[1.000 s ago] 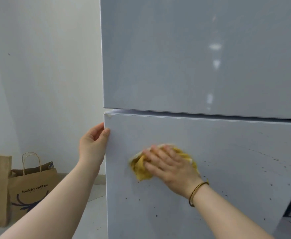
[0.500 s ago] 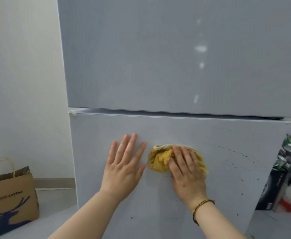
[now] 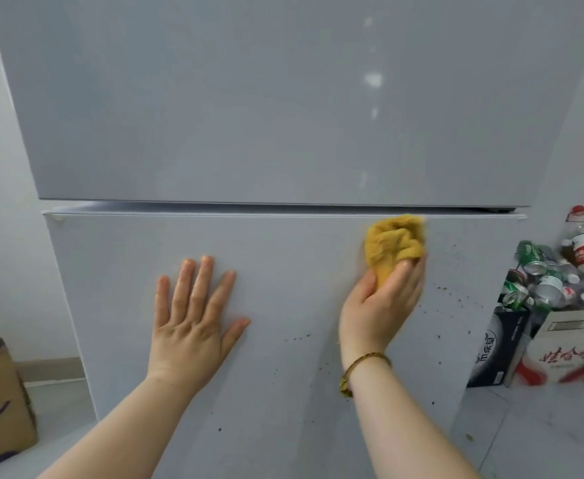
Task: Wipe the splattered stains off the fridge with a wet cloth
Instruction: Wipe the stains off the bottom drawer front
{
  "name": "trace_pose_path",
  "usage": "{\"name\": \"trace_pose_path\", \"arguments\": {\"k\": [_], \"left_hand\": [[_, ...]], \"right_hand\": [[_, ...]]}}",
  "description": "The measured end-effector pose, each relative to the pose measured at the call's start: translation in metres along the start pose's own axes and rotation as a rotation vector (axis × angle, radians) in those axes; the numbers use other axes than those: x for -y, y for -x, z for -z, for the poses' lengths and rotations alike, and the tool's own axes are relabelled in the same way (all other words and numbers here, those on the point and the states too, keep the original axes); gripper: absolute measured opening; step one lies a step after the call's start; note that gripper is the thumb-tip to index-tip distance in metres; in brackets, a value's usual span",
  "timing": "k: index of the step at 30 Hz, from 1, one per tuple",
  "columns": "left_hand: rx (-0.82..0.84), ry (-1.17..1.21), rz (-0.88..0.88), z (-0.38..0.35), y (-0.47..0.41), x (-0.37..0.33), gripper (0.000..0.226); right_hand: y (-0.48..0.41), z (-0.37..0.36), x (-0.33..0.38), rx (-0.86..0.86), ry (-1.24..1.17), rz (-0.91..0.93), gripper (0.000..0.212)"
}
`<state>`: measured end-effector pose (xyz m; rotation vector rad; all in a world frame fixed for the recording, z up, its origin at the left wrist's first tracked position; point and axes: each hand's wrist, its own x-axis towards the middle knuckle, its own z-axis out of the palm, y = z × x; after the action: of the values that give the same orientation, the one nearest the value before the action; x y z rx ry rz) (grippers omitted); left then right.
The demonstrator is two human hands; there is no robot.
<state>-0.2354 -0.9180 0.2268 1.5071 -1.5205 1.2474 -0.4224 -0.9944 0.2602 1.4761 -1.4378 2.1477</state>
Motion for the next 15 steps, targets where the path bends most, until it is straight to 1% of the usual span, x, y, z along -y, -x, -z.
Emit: {"name": "trace_pose_path", "arguments": {"k": [1, 2, 5, 6, 7, 8, 9, 10, 13, 14, 15], "left_hand": [[-0.001, 0.002, 0.004, 0.0, 0.0, -0.001, 0.061], [-0.007, 0.002, 0.005, 0.0, -0.001, 0.0, 0.061], [-0.026, 0.004, -0.001, 0.0, -0.001, -0.001, 0.061], [-0.029, 0.006, 0.0, 0.0, -0.001, -0.001, 0.061], [-0.03, 0.01, 0.004, -0.001, -0.001, -0.002, 0.061], [-0.027, 0.016, 0.01, -0.001, 0.0, -0.002, 0.061], [-0.023, 0.021, 0.015, -0.001, -0.001, -0.004, 0.061], [-0.013, 0.024, 0.024, 0.0, -0.001, -0.005, 0.061], [0.02, 0.022, 0.066, 0.001, -0.002, -0.008, 0.062], [0.032, 0.024, 0.081, 0.001, -0.002, -0.009, 0.063], [0.04, 0.028, 0.095, 0.001, -0.002, -0.01, 0.065]], "right_hand": [[0.013, 0.0, 0.0, 0.052, 0.013, 0.088, 0.044], [0.024, 0.001, -0.003, 0.145, 0.023, 0.228, 0.039], [0.018, 0.012, -0.032, 0.368, 0.097, 0.702, 0.032], [0.005, 0.015, -0.042, 0.406, 0.123, 0.805, 0.033], [-0.009, 0.019, -0.052, 0.43, 0.144, 0.843, 0.038], [-0.022, 0.024, -0.058, 0.433, 0.155, 0.801, 0.043], [-0.034, 0.028, -0.064, 0.404, 0.155, 0.681, 0.047], [-0.045, 0.033, -0.064, 0.367, 0.129, 0.504, 0.049], [-0.058, 0.034, -0.047, 0.191, -0.078, -0.189, 0.053], [-0.056, 0.029, -0.037, 0.136, -0.114, -0.364, 0.053], [-0.051, 0.023, -0.027, 0.099, -0.115, -0.43, 0.053]]}}
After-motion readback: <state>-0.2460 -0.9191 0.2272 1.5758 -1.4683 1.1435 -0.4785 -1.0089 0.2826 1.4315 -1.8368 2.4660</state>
